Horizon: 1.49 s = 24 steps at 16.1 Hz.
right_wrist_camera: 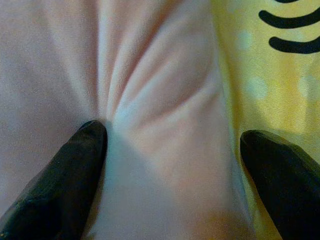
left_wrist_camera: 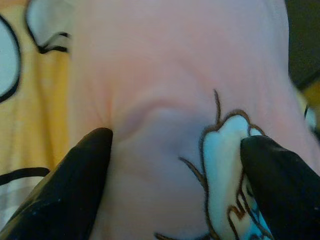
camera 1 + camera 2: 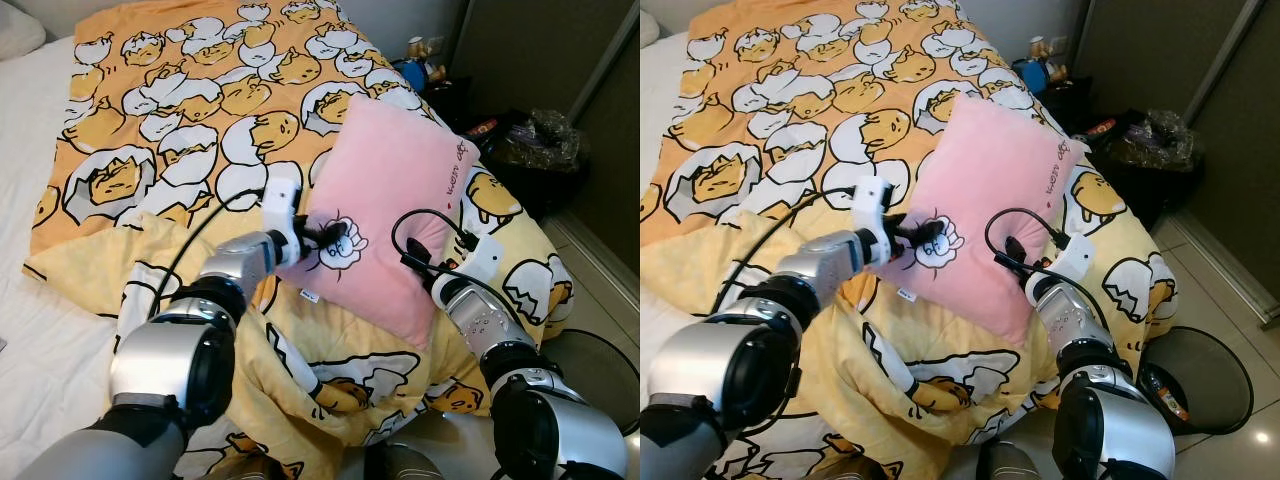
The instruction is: Clean up the room
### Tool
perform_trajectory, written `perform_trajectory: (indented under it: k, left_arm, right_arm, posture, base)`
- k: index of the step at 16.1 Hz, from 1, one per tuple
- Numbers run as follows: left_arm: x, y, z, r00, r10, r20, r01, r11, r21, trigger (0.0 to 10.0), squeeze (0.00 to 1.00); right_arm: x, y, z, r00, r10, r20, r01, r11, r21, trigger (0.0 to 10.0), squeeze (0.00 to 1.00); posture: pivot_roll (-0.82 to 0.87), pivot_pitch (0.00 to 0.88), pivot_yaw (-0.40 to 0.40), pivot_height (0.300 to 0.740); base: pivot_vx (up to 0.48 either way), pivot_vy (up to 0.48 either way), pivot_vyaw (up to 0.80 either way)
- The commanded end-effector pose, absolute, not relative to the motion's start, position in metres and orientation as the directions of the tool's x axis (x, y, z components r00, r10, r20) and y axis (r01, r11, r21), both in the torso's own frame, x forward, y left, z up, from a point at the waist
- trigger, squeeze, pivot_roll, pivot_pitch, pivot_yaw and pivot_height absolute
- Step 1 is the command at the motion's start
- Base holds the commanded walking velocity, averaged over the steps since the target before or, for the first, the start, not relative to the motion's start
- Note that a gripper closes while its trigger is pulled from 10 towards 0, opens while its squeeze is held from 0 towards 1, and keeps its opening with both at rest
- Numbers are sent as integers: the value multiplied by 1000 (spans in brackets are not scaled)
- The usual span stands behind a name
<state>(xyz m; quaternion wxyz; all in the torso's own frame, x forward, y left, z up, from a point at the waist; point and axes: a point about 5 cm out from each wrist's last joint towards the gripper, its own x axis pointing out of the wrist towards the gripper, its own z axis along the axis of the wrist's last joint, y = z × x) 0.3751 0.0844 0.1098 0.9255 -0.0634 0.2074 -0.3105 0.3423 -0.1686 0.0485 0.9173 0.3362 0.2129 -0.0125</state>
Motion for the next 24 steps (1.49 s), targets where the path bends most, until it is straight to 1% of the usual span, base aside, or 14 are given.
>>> perform_trajectory:
  k: [1,3,4,5,6,7,8,9,11,14,18,19,22,24]
  left_arm:
    - [366,79,93,694,-583,-423,563,805,-187,10000,0]
    - [361,77,82,715,-527,-460,534,836,-128,10000,0]
    - [361,77,79,742,-486,-462,499,860,-103,10000,0]
    - [362,78,79,762,-464,-452,470,876,-107,10000,0]
    - [360,76,78,756,-468,-458,480,872,-99,10000,0]
    - [357,73,74,734,-486,-474,504,858,-99,10000,0]
    - [353,67,70,715,-507,-481,521,846,-118,0,0]
    - [350,61,68,700,-528,-482,529,836,-148,0,0]
    - [351,58,70,705,-540,-459,498,839,-220,0,0]
    - [349,58,69,691,-564,-451,510,824,-248,0,0]
    - [349,53,71,694,-579,-428,518,815,-261,0,0]
    - [348,52,70,694,-576,-431,528,815,-238,0,0]
    - [348,46,74,685,-605,-406,558,794,-242,0,0]
    - [349,45,75,693,-600,-399,551,798,-244,0,0]
  right_arm:
    - [335,-155,36,871,174,-460,161,784,600,10000,0]
    - [334,-152,35,866,181,-466,154,791,592,10000,0]
    - [334,-151,34,863,186,-469,150,793,590,10000,0]
    - [333,-149,33,863,190,-468,148,790,594,10000,0]
    - [332,-148,32,862,191,-469,151,787,598,8667,0]
    - [331,-147,31,861,193,-470,151,786,599,0,0]
    - [330,-142,29,856,209,-474,136,792,595,0,0]
    - [329,-140,28,855,216,-472,131,790,598,0,0]
    - [328,-138,27,853,218,-474,139,782,608,0,0]
    - [323,-140,21,848,223,-481,164,752,639,0,0]
    - [310,-147,5,821,190,-539,203,784,586,0,0]
    - [309,-147,4,810,194,-554,207,789,579,0,0]
    - [314,-148,10,824,190,-534,170,817,552,0,0]
    - [317,-152,12,833,166,-529,183,818,545,0,0]
  posture:
    - [-129,120,47,740]
    - [-139,123,47,740]
    - [-148,125,48,740]
    - [-148,125,48,740]
    - [-148,125,48,740]
    - [-147,126,48,740]
    - [-146,127,50,740]
    - [-142,126,49,740]
    - [-138,124,49,740]
    - [-118,117,55,740]
    - [-100,96,65,740]
    - [-98,76,70,740]
    - [-89,40,71,740]
    - [-77,16,72,740]
  base:
    - [0,0,0]
    - [0,0,0]
    - [0,0,0]
    - [0,0,0]
    - [0,0,0]
    - [0,0,0]
    - [0,0,0]
    - [0,0,0]
    - [0,0,0]
    - [0,0,0]
    - [0,0,0]
    - [0,0,0]
    - [0,0,0]
    - [0,0,0]
